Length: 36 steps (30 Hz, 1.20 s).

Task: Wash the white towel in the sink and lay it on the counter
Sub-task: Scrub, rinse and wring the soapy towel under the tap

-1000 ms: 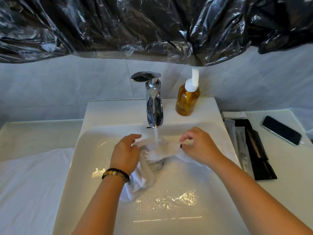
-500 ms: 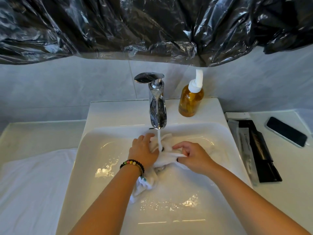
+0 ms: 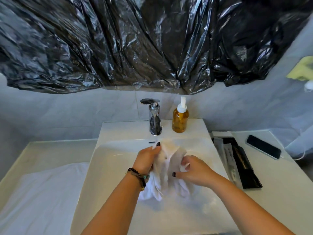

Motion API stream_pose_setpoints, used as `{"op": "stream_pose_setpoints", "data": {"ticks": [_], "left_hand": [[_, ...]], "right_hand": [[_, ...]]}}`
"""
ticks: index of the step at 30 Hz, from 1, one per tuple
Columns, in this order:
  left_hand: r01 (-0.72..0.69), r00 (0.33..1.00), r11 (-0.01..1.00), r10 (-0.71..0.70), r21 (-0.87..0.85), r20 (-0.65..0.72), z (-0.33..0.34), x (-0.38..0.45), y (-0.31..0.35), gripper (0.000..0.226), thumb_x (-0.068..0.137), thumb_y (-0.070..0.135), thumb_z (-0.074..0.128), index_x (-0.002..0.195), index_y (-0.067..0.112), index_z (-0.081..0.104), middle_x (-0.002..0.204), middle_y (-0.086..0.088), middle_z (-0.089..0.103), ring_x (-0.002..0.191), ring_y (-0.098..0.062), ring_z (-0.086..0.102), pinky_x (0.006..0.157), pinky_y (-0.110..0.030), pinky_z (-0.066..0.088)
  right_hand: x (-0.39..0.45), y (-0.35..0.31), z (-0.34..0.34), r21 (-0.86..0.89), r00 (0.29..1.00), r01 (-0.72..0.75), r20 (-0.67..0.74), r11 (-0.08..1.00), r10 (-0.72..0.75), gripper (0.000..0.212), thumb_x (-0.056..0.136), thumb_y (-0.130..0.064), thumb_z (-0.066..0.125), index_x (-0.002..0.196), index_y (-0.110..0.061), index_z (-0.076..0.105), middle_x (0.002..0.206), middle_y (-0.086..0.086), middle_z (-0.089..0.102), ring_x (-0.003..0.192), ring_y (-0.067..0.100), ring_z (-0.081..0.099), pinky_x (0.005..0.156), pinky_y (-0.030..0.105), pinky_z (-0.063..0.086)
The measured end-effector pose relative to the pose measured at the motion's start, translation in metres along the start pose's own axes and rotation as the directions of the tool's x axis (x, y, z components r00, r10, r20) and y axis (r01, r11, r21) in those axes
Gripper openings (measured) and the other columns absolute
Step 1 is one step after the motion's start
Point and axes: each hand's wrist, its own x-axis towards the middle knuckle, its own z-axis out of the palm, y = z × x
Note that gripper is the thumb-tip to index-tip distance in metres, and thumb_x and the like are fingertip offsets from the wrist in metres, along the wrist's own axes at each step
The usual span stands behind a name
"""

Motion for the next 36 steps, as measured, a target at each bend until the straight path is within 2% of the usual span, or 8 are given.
{"op": "stream_pose_setpoints", "data": {"ticks": [4,8,14,20,24,26,30,36], "left_hand": [[-0.160,0.987,0.983,0.161,-0.085,0.009,0.006,-0.028,0.027,0.051,0.062,0.042,0.072,0.091,0.002,0.074,0.099,-0.017,0.073,0.095,-0.034,0.067,0.091,-0.048,0.051],[-0.417,0.909,0.904,0.414,0.095,0.046,0.000,-0.049,0.052,0.022,0.077,0.032,0.074,0.074,0.010,0.073,0.074,-0.005,0.065,0.072,-0.017,0.056,0.070,-0.033,0.047],[-0.473,0.881,0.880,0.473,-0.043,0.004,-0.006,-0.077,0.073,0.034,0.089,0.026,0.066,0.088,-0.008,0.068,0.081,-0.010,0.063,0.076,-0.019,0.055,0.073,-0.034,0.047],[-0.426,0.901,0.877,0.434,-0.223,-0.019,-0.014,-0.081,0.089,0.020,0.097,0.017,0.056,0.094,0.006,0.073,0.097,-0.018,0.070,0.088,-0.026,0.063,0.087,-0.045,0.051],[-0.469,0.877,0.882,0.459,-0.042,-0.140,-0.023,-0.062,0.076,0.028,0.097,0.026,0.057,0.074,0.012,0.064,0.072,-0.006,0.060,0.069,-0.018,0.052,0.065,-0.029,0.044],[-0.431,0.852,0.895,0.445,0.113,-0.276,-0.030,-0.050,0.059,0.036,0.098,0.030,0.055,0.066,0.013,0.054,0.062,0.002,0.049,0.061,-0.015,0.043,0.056,-0.026,0.036],[-0.168,0.868,0.986,0.154,0.012,-0.471,-0.056,-0.014,0.020,0.038,0.092,0.037,0.056,0.063,0.013,0.054,0.065,-0.005,0.054,0.065,-0.024,0.050,0.064,-0.036,0.043],[-0.048,0.997,0.983,0.057,-0.174,0.044,-0.031,0.010,-0.013,0.028,0.090,0.029,0.063,0.107,0.007,0.068,0.107,-0.017,0.071,0.102,-0.037,0.066,0.092,-0.050,0.052]], "right_hand": [[-0.011,-0.034,0.000,0.204,0.966,0.145,-0.240,0.968,-0.094,0.049,0.059,-0.039,0.089,0.098,-0.036,0.059,0.098,-0.018,0.062,0.090,0.003,0.062,0.077,0.028,0.056],[-0.022,-0.051,-0.004,0.183,0.928,0.166,-0.360,0.969,-0.091,0.103,0.055,-0.043,0.086,0.142,-0.031,0.032,0.128,-0.013,0.034,0.118,0.008,0.039,0.098,0.032,0.043],[-0.033,-0.066,-0.018,0.234,0.908,0.335,-0.339,0.913,-0.246,0.025,0.074,-0.027,0.082,0.092,-0.028,0.065,0.088,-0.004,0.069,0.084,0.016,0.064,0.071,0.033,0.054],[-0.040,-0.067,-0.016,0.341,0.838,0.478,-0.453,0.809,-0.304,0.023,0.085,-0.017,0.073,0.099,-0.035,0.069,0.096,-0.016,0.071,0.092,-0.001,0.064,0.074,0.018,0.048],[-0.038,-0.068,-0.024,0.255,0.704,0.607,-0.612,0.753,-0.360,0.044,0.080,-0.001,0.059,0.101,-0.039,0.069,0.105,-0.028,0.067,0.102,-0.004,0.061,0.082,0.009,0.046],[-0.033,-0.057,-0.028,0.257,0.714,0.593,-0.607,0.763,-0.350,0.042,0.080,0.004,0.058,0.096,-0.032,0.072,0.100,-0.022,0.070,0.098,0.000,0.064,0.083,0.014,0.049],[-0.017,-0.028,-0.032,0.433,0.816,0.420,-0.565,0.797,-0.123,0.025,0.091,0.004,0.056,0.090,-0.015,0.071,0.087,0.001,0.072,0.084,0.022,0.067,0.071,0.030,0.057],[0.024,-0.033,-0.006,0.374,0.913,0.208,-0.405,0.904,-0.043,0.005,0.084,-0.011,0.067,0.081,-0.014,0.071,0.075,-0.003,0.067,0.075,0.016,0.062,0.063,0.028,0.049]]}}
